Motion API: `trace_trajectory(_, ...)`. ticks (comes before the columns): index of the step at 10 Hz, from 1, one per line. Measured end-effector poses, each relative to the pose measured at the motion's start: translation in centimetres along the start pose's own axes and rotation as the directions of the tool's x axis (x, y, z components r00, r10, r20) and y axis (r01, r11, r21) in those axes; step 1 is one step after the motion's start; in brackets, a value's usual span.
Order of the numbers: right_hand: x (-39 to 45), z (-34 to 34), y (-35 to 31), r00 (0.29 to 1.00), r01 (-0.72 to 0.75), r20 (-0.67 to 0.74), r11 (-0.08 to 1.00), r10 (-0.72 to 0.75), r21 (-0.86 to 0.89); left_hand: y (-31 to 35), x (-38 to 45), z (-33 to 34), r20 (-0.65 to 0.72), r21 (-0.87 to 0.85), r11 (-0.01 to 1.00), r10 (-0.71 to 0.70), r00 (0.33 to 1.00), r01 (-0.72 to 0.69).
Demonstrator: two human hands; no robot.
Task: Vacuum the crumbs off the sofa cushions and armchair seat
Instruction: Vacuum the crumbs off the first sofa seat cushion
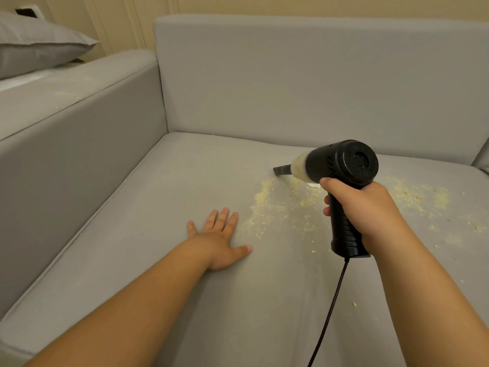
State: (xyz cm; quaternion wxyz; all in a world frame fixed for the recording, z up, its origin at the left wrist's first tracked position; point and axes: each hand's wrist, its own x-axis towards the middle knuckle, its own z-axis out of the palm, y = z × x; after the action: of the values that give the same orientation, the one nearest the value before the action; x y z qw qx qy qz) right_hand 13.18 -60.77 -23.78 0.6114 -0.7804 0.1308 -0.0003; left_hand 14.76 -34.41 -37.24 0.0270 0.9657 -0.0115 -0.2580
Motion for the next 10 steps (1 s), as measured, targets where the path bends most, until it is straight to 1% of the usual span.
trace_trajectory(1, 0.1, 0.0, 0.1, 0.999, 0.027, -0.025, 0.999, -0.028, -0.03, 0.0, 0.0, 0.0, -0.002, 0.003, 1.0, 0.001, 1.0, -0.001)
trace_trajectory(2, 0.0, 0.2, 0.3, 1.0, 0.03, 0.009, 0.998, -0.03, -0.053, 0.1, 0.1, 0.1, -0.003, 0.003, 1.0, -0.001, 1.0, 0.001)
trace_trajectory(3, -0.2, 0.3, 0.2, 0.995, 0.021, 0.095, 0.998, -0.015, -0.056, 0.0, 0.1, 0.1, -0.004, -0.001, 1.0, -0.003, 1.0, 0.003)
trace_trajectory(4, -0.3, 0.4, -0.1, 0.988, 0.041, 0.153, 0.996, -0.028, -0.082, 0.0, 0.1, 0.2, -0.007, 0.001, 1.0, -0.005, 1.0, 0.005)
trace_trajectory(5, -0.3, 0.6, -0.1, 0.987, 0.062, 0.152, 0.995, -0.05, -0.079, 0.0, 0.2, 0.2, -0.011, 0.004, 1.0, -0.008, 1.0, 0.008)
trace_trajectory(6, -0.1, 1.1, 0.5, 0.994, 0.069, 0.092, 0.993, -0.06, -0.095, 0.0, 0.2, 0.2, -0.006, 0.001, 1.0, -0.002, 1.0, 0.002)
trace_trajectory(7, 0.0, 1.3, 0.8, 0.993, 0.058, 0.108, 0.993, -0.047, -0.106, 0.0, 0.4, 0.1, -0.014, 0.004, 1.0, -0.009, 1.0, 0.009)
trace_trajectory(8, -0.7, 0.7, 0.8, 0.991, 0.048, 0.128, 0.996, -0.037, -0.079, 0.1, -0.1, 0.1, -0.025, -0.009, 1.0, 0.001, 1.0, -0.001)
trace_trajectory(9, -2.1, -0.2, 1.1, 0.999, 0.032, 0.011, 0.998, -0.032, -0.045, 0.2, -1.5, 0.0, -0.061, -0.078, 0.997, 0.001, 0.998, -0.006)
trace_trajectory(10, -3.1, -0.9, 1.8, 0.998, 0.01, -0.067, 1.0, -0.01, -0.009, 1.0, -3.8, 0.3, -0.075, -0.136, 0.991, -0.027, 0.997, 0.017)
